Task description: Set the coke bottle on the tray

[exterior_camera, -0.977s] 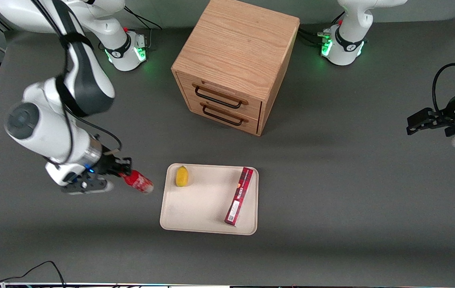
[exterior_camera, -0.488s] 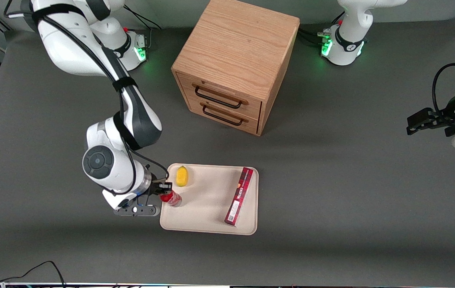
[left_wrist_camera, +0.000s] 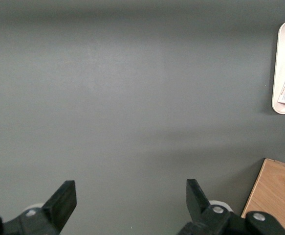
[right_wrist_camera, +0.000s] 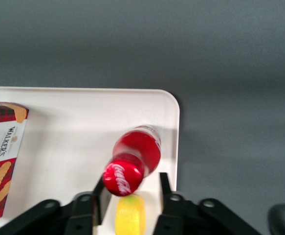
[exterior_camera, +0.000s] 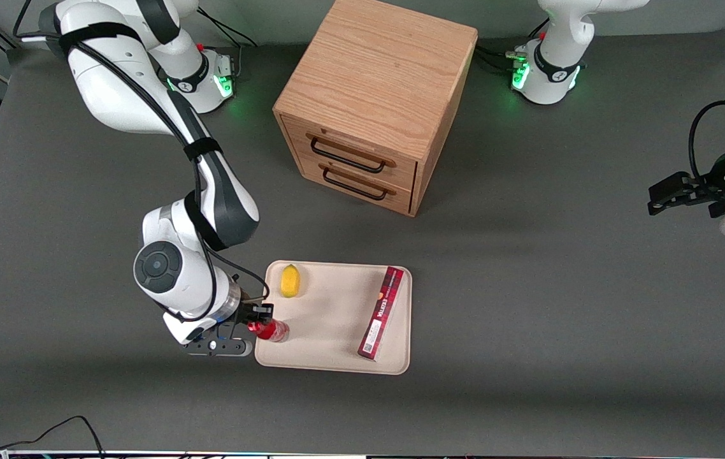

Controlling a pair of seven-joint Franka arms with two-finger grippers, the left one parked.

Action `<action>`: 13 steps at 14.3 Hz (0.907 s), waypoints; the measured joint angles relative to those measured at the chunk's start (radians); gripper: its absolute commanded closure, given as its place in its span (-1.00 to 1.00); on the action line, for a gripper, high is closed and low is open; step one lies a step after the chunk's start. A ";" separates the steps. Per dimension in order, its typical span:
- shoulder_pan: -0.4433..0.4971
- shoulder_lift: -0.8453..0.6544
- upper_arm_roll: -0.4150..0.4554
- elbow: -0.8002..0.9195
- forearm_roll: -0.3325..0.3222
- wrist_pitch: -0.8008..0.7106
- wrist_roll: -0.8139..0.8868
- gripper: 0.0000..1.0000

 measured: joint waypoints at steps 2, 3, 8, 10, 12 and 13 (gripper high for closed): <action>0.000 -0.004 -0.006 0.023 -0.002 -0.042 0.000 -1.00; -0.001 -0.014 -0.009 0.043 -0.014 -0.096 0.000 -1.00; -0.045 -0.239 -0.010 0.093 -0.108 -0.468 -0.012 -1.00; -0.113 -0.369 0.007 0.046 -0.108 -0.526 -0.082 -1.00; -0.184 -0.501 0.018 -0.043 -0.108 -0.533 -0.135 -1.00; -0.214 -0.565 0.021 -0.096 -0.107 -0.531 -0.154 -1.00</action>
